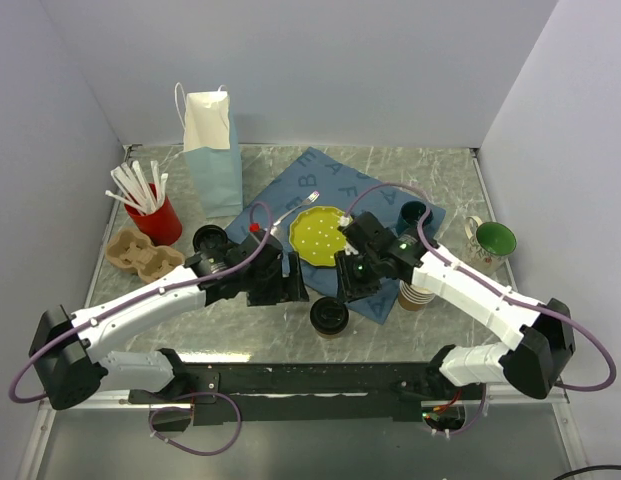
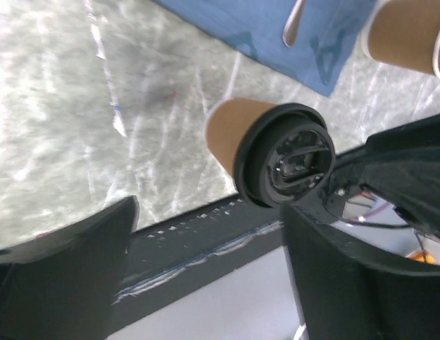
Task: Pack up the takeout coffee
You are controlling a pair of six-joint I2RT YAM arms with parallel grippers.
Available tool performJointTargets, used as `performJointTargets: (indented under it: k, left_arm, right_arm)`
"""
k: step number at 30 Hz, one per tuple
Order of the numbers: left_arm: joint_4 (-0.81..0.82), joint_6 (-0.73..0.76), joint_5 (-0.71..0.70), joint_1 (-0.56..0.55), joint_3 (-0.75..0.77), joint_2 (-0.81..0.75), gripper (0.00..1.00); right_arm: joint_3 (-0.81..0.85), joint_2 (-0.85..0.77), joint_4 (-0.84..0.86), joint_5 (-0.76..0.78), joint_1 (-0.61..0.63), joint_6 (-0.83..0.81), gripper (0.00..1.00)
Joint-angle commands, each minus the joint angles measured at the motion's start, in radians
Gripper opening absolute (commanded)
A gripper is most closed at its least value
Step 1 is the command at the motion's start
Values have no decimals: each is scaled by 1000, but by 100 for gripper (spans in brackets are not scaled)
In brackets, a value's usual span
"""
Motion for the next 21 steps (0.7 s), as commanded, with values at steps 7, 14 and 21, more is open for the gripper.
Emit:
performJointTargets:
  k: [7, 14, 21]
  left_arm:
    - [-39, 32, -99, 5, 23, -19, 99]
    - [2, 20, -88, 5, -18, -38, 99]
    - [-11, 8, -145, 5, -20, -64, 99]
  right_arm:
    - [67, 93, -64, 191, 92, 58, 38]
    - [45, 102, -61, 190, 107, 84, 36]
    - [19, 113, -31, 151, 132, 98, 32]
